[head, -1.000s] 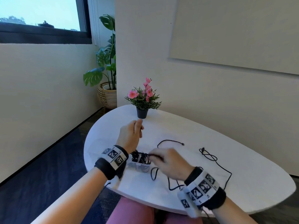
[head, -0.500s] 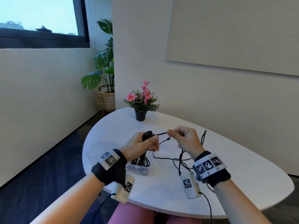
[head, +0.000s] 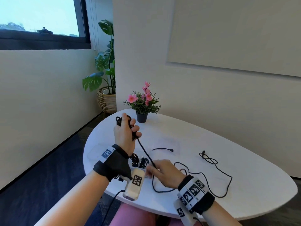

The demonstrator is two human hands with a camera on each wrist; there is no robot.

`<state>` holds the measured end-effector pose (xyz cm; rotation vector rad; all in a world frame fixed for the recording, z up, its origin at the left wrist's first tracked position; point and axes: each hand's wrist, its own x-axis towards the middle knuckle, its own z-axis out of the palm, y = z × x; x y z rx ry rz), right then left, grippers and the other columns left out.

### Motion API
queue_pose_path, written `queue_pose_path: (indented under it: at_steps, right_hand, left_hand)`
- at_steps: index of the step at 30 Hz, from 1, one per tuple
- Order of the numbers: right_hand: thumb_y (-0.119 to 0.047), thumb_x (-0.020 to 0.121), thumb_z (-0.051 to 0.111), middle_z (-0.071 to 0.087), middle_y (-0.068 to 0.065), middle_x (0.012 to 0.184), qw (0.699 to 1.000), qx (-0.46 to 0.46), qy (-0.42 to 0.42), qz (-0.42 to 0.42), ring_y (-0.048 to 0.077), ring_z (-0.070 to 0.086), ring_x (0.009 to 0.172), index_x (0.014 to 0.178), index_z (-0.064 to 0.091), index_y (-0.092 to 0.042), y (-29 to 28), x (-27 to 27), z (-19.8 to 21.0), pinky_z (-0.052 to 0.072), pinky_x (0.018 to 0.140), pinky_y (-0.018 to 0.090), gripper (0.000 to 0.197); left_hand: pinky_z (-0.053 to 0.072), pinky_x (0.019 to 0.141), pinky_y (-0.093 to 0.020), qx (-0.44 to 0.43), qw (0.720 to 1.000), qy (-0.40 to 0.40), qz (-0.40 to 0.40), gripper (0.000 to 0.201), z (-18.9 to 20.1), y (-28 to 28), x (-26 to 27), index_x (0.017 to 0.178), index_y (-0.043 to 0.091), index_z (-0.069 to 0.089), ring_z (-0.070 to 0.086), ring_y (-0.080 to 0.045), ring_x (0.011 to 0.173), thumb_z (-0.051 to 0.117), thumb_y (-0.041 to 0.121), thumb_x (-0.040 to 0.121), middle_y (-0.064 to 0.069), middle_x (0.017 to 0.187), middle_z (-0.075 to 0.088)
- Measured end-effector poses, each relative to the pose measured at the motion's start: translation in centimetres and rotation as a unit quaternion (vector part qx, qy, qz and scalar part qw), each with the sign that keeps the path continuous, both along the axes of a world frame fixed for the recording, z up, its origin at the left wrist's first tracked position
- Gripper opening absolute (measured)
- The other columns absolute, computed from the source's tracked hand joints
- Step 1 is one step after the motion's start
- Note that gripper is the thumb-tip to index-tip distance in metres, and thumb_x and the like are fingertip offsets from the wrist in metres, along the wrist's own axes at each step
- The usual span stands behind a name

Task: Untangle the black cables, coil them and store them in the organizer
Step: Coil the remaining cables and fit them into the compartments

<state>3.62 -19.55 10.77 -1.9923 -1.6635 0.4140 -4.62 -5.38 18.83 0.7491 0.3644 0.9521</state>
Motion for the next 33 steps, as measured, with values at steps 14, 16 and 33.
queue_pose_path:
  at_steps: [14,16,33]
  right_hand:
    - [-0.068,0.084,0.039,0.043,0.007,0.052,0.956,0.048,0.282,-0.062,0.019,0.027,0.043,0.072,0.071,-0.007,-1.8,1.8,8.3,0.020,0.044,0.026,0.070]
    - [-0.051,0.093,0.027,0.051,0.006,0.056,0.898,0.029,0.432,-0.079,0.015,0.025,0.044,0.080,0.073,-0.005,-1.9,2.5,8.0,0.016,0.041,0.023,0.066]
    - [-0.036,0.068,0.070,0.046,-0.001,0.071,0.752,0.155,0.640,-0.010,0.010,0.022,0.059,0.101,0.071,-0.005,-1.4,-0.5,6.0,0.018,0.046,0.018,0.046]
  left_hand:
    - [0.045,0.051,-0.021,0.622,0.689,0.316,-0.194,0.043,-2.6,-0.1,-2.8,0.082,0.014,0.067,0.055,-0.005,0.051,0.074,0.052,0.063,0.007,0.061,0.064]
    - [0.049,0.055,-0.024,0.651,0.652,0.353,-0.165,0.034,-2.3,0.0,-2.7,0.076,0.015,0.069,0.057,-0.007,0.054,0.076,0.048,0.070,0.004,0.062,0.065]
    - [0.034,0.041,-0.019,0.191,0.976,0.099,0.033,0.018,-0.5,0.5,-1.2,0.078,0.015,0.056,0.040,-0.006,0.041,0.056,0.023,0.093,0.007,0.058,0.047]
